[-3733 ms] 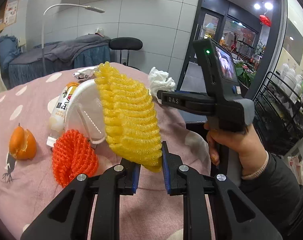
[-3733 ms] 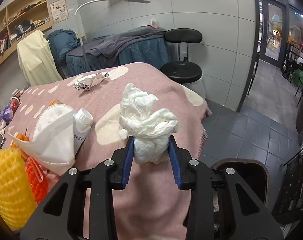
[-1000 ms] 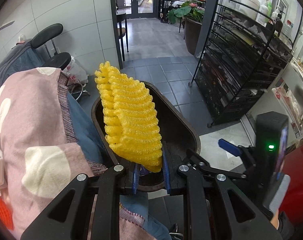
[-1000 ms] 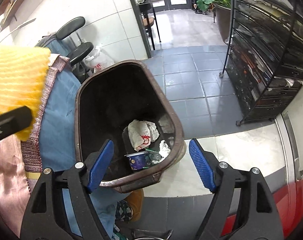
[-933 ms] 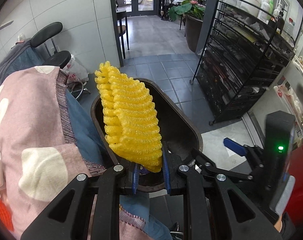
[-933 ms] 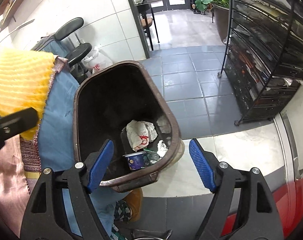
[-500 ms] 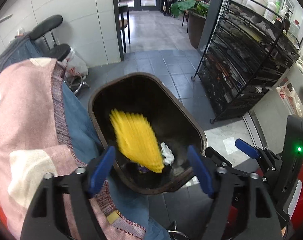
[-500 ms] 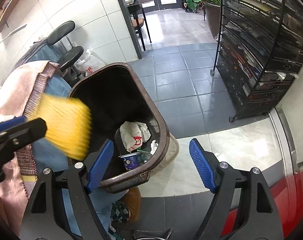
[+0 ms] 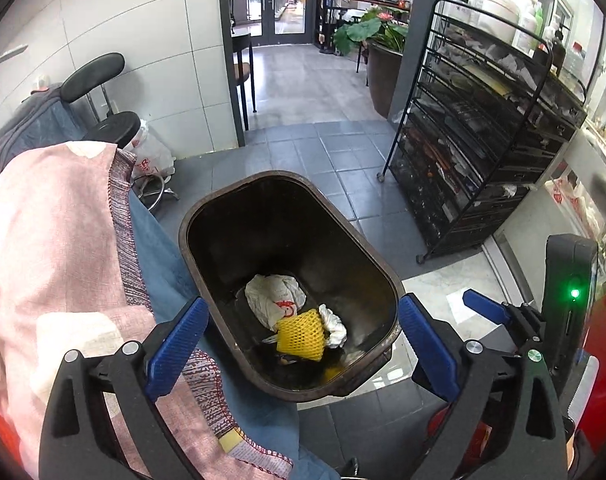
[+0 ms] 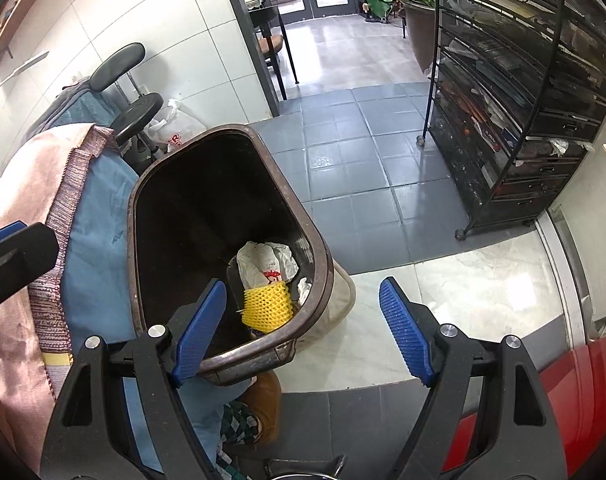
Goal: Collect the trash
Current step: 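Open the left gripper over the bin to drop the yellow foam net, then grasp the white face mask with the right gripper while the left grasps the orange net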
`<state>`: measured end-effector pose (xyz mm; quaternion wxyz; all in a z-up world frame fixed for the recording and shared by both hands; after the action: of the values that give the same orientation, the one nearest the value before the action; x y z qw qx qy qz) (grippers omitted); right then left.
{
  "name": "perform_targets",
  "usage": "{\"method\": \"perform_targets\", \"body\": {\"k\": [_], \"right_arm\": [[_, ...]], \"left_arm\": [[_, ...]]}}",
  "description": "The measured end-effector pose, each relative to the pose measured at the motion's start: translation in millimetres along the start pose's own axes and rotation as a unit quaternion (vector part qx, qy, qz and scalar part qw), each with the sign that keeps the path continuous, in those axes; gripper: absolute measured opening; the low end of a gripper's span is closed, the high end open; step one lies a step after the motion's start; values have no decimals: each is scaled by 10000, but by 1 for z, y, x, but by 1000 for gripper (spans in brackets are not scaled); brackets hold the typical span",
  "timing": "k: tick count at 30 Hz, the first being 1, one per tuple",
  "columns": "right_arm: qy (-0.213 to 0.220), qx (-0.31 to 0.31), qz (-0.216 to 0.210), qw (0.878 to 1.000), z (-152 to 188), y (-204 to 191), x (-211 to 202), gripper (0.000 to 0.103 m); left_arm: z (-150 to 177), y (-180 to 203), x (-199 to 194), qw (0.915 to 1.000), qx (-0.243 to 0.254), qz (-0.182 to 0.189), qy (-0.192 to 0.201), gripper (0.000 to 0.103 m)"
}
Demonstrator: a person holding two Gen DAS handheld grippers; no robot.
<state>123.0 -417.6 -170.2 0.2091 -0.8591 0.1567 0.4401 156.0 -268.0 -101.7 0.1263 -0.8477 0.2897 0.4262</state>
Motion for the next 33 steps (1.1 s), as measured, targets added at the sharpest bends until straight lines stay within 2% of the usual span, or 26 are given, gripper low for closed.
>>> {"method": "perform_targets", "body": {"k": [5,10,15,19,28,33], "right_arm": [[33,-12,-30,10000,-1,-4,-3,79],[109,-98,-133,9998,-6,-17,-11,79],[211,-261,-386,9987,-11,-38,-22,79],[401,-486,-710,9955,-17,-62,-39,79],[706,-1306,-1511,9773,-31,-141,-74,79],[796,-1969,-2080,9548,-34,-198,-94,79]], "left_arm": [[-2,-1,-14,9998,-77,40,156,94],[-3,-3,-43,9985,-139,14,520,97],[-3,-10,-73,9966,-243,33,784,97],[4,-18,-93,9951,-207,-111,960,97],[30,-55,-140,9889,-489,-462,1322,97],[51,-85,-162,9792,-712,-1128,1529,97]]}}
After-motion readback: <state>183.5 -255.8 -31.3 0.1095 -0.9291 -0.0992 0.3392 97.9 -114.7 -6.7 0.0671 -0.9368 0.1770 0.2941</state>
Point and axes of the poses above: each gripper's, at about its wrist camera, not at the fingertips, and x roughly the way its jaws point, y to its right, z to its underside, the point moved 4 cm from there along x, roughly the way its jaws point, and after that the axes turned 2 degrees about y, right-handed, at the moved point
